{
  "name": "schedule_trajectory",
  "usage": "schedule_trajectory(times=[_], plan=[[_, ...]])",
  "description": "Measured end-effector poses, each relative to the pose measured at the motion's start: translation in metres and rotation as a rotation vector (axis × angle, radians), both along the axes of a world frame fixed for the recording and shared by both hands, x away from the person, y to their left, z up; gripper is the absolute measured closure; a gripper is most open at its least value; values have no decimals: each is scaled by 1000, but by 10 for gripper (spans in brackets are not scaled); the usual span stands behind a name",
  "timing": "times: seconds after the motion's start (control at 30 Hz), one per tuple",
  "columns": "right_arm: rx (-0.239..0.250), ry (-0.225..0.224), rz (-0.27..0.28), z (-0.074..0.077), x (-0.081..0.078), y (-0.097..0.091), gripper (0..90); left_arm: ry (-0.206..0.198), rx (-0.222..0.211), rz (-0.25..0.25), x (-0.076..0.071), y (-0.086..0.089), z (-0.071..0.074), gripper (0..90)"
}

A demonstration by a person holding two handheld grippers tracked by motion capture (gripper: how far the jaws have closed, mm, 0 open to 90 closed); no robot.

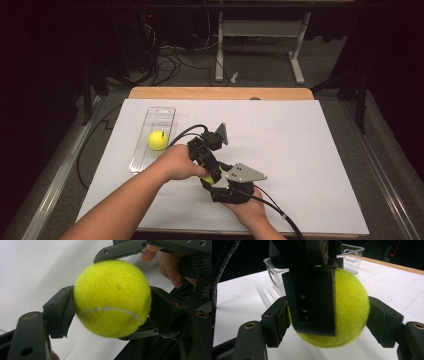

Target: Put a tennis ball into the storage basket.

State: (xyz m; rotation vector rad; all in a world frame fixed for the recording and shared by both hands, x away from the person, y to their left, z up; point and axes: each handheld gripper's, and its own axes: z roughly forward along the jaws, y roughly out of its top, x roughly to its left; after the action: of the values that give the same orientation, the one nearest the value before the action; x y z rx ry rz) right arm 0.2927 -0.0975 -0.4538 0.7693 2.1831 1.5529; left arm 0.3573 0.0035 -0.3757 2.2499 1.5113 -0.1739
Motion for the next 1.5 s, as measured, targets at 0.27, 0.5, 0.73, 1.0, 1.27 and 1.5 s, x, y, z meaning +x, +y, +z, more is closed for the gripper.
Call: schedule_trajectory(times=[0.27, 0.5, 0.73, 1.0, 1.27, 1.5], plan=[[-2, -1, -1, 0, 0, 0, 266, -3, 1, 0, 0, 0, 0, 272], [-4, -5, 5, -1, 0, 0, 244, -3, 3, 2, -1, -1, 0, 272], [4, 3, -15, -3, 2, -1, 161, -8, -2, 11, 1, 1, 2, 272], [19, 5, -25, -3, 2, -1, 94, -20, 2, 19, 4, 5, 4, 272], [8, 12, -49, -5, 2, -2, 4, -34, 13, 47, 9, 11, 4, 272], [-3, 1, -56, -5, 1, -6, 3, -41, 29, 47, 12, 16, 4, 271]])
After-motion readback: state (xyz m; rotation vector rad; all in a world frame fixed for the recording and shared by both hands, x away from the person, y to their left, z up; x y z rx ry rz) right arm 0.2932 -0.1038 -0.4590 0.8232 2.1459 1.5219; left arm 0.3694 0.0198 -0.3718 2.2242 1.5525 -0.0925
